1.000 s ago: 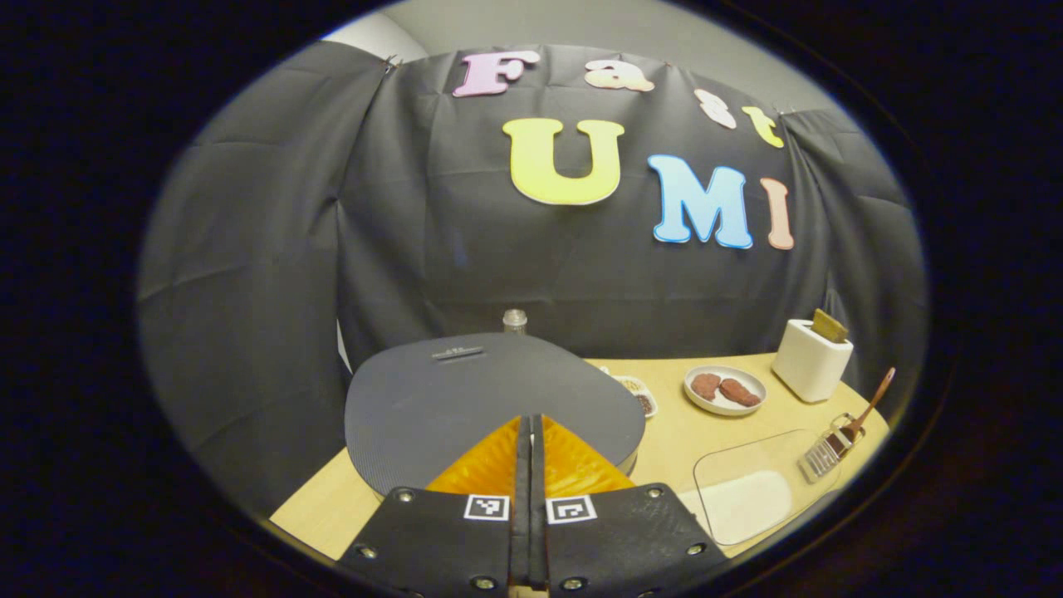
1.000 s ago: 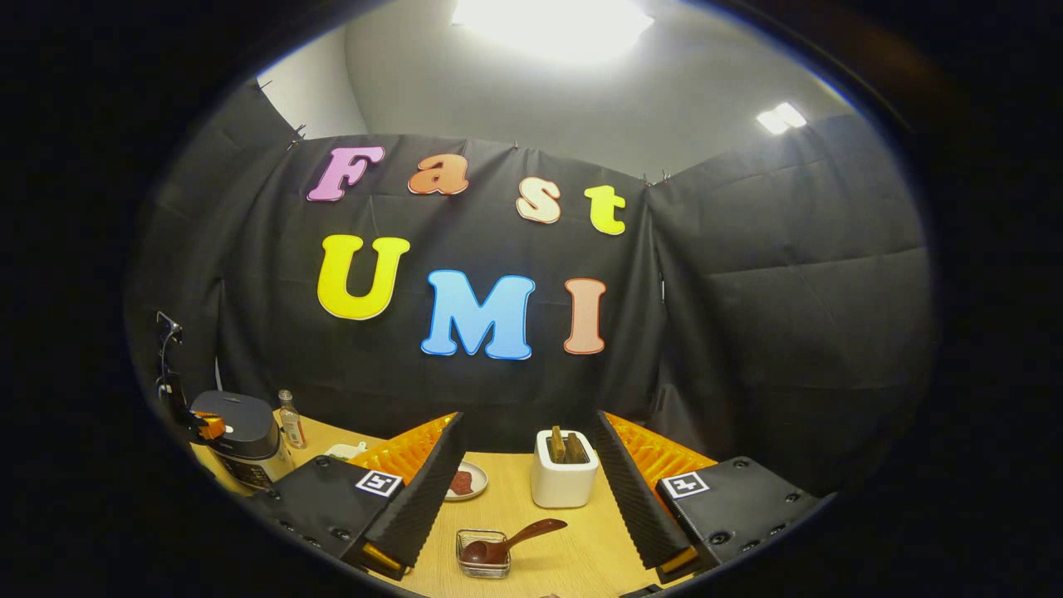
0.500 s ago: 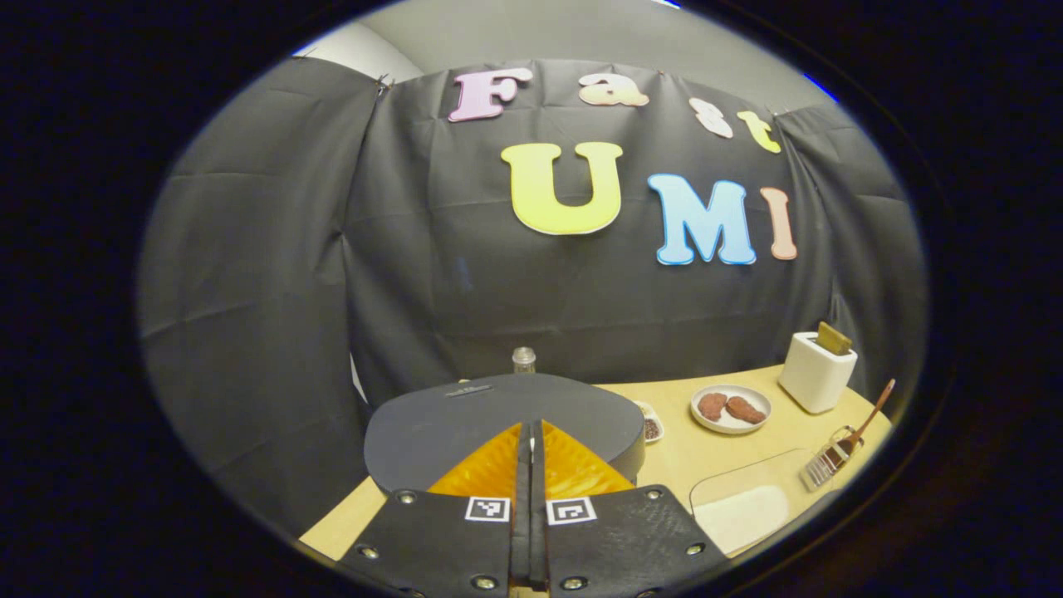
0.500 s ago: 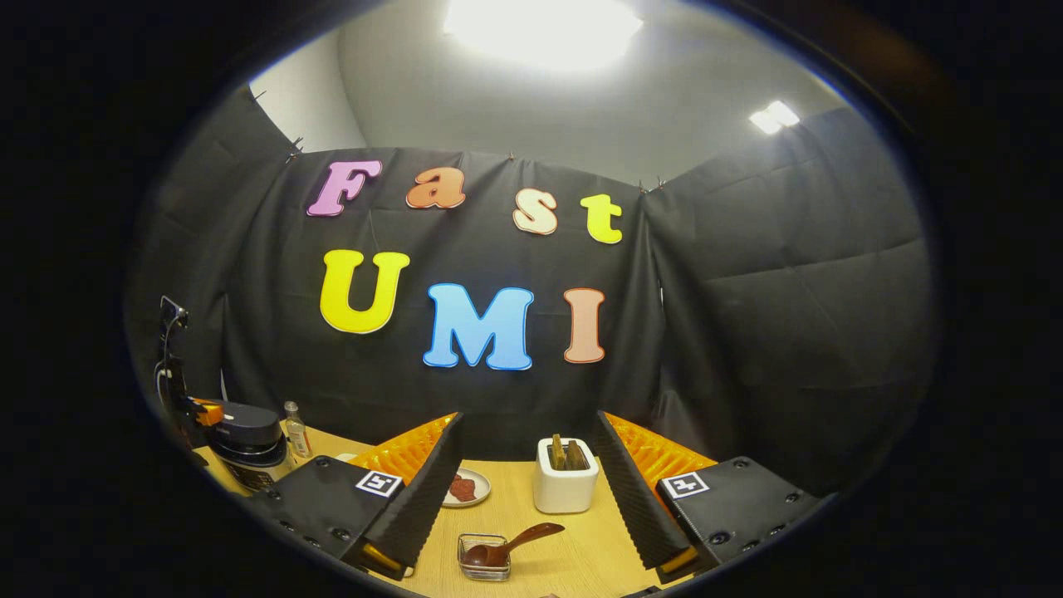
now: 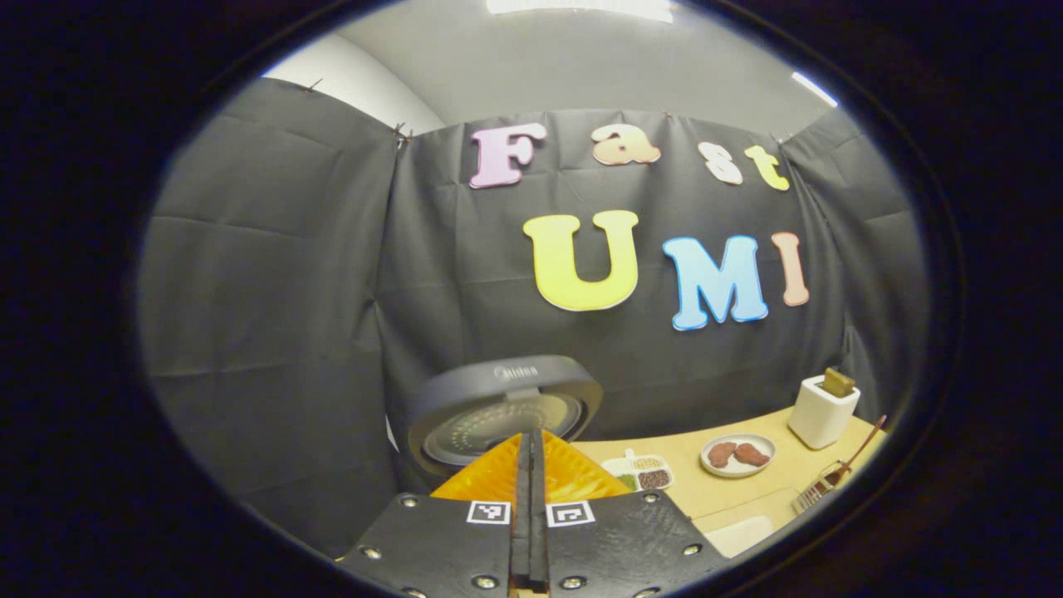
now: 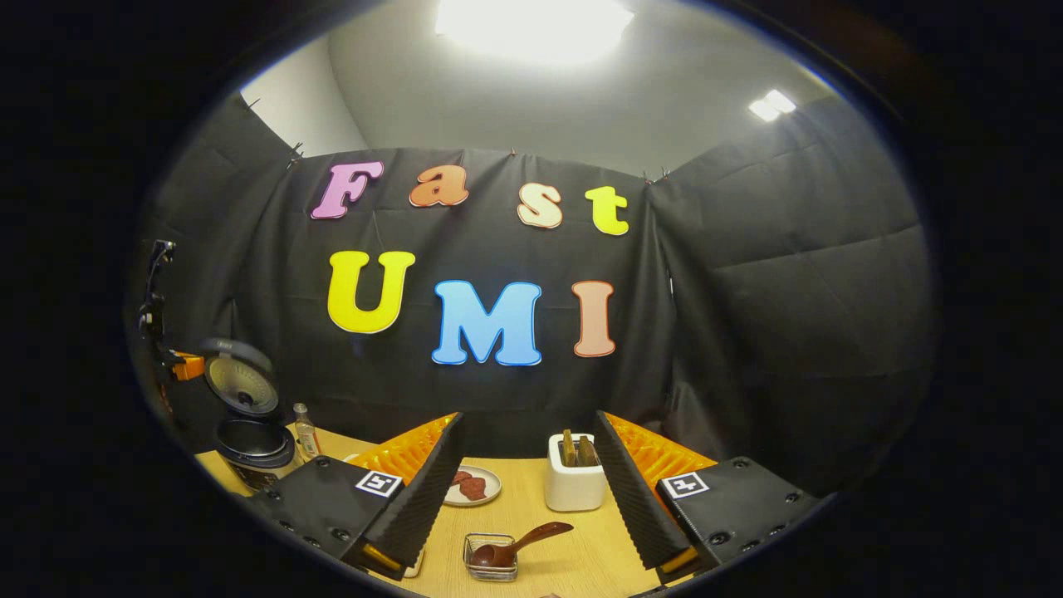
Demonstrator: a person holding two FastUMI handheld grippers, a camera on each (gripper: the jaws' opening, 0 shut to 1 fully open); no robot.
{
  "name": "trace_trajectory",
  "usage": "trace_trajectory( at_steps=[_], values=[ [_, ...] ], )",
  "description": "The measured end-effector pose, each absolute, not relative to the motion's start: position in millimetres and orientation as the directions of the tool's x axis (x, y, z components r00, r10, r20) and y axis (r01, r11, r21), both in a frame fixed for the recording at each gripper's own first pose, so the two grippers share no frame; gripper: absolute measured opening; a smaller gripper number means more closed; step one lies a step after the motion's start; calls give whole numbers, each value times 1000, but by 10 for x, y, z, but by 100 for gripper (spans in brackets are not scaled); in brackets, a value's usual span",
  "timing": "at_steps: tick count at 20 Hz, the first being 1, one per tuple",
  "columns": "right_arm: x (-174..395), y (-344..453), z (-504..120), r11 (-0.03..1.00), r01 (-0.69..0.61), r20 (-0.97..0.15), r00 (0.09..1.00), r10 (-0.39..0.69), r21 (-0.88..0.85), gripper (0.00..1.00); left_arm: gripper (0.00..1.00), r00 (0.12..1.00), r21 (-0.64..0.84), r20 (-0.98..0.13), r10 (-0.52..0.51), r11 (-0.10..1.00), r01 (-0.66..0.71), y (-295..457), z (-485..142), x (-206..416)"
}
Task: Close the left gripper, press the button to open the rice cooker; take a wooden spoon from the chopstick holder with the right hand, scoop a spoonful of rice and pour it into the rice cooker, then put the wooden spoon back into the chopstick holder.
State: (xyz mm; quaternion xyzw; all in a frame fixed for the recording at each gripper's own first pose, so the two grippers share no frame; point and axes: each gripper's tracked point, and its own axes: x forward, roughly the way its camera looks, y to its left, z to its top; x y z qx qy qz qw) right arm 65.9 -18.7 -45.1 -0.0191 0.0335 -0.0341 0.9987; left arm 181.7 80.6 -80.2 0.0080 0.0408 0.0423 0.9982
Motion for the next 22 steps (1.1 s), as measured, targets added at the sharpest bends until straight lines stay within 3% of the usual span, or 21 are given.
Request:
trace_trajectory(
  at_steps=[2, 8, 14, 22],
  values=[
    [716, -210, -551, 997, 61, -82, 995, -64, -44, 98, 3, 994, 12, -29, 102, 995, -102, 864, -518, 1651],
    [933, -350, -1045, 998, 56, -181, 982, -59, -19, 98, 80, 987, -6, 92, 136, 991, -136, 904, 136, 1158],
    [1156, -479, -1630, 998, 59, -294, 954, -55, 3, 98, 80, 980, 8, 127, 154, 988, -156, 925, 455, 746],
    [1215, -532, -2460, 985, 128, -471, 880, -61, 112, 98, 80, 977, 13, 80, 198, 980, -200, 1105, 313, 481]
  ],
)
